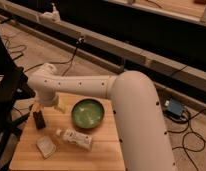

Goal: Place the eraser on the white sponge

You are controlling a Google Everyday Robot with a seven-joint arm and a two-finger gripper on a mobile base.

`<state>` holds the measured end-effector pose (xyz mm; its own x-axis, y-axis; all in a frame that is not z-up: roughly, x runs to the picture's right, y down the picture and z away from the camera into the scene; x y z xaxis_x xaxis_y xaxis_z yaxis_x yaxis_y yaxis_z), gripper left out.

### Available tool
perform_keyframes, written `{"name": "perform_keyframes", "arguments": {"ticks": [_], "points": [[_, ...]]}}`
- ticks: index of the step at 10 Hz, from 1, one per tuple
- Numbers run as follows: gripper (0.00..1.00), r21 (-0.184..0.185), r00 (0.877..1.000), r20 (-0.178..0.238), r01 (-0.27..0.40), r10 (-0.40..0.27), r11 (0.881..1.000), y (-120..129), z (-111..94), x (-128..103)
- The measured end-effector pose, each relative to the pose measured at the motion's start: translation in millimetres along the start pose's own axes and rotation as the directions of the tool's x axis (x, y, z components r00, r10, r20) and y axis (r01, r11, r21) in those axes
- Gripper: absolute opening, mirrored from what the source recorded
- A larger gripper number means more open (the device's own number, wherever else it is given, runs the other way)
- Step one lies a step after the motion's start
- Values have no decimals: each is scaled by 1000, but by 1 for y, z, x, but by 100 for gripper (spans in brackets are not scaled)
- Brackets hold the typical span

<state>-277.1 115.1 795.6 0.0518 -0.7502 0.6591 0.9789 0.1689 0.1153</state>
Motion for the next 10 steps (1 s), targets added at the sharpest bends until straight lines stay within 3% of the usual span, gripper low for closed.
{"name": "perform_keyframes", "arguments": {"ticks": [3, 4, 5, 8, 10], "points": [[80, 115, 1000, 25, -3, 1, 993, -34, 20, 8], [80, 188, 1000, 31, -4, -1, 982, -53, 14, 10], [80, 216, 999, 32, -9, 2, 976, -58, 12, 13], [80, 218, 999, 34, -7, 0, 976, -60, 13, 11], [80, 237, 998, 67, -26, 11, 971, -60, 31, 7]]}}
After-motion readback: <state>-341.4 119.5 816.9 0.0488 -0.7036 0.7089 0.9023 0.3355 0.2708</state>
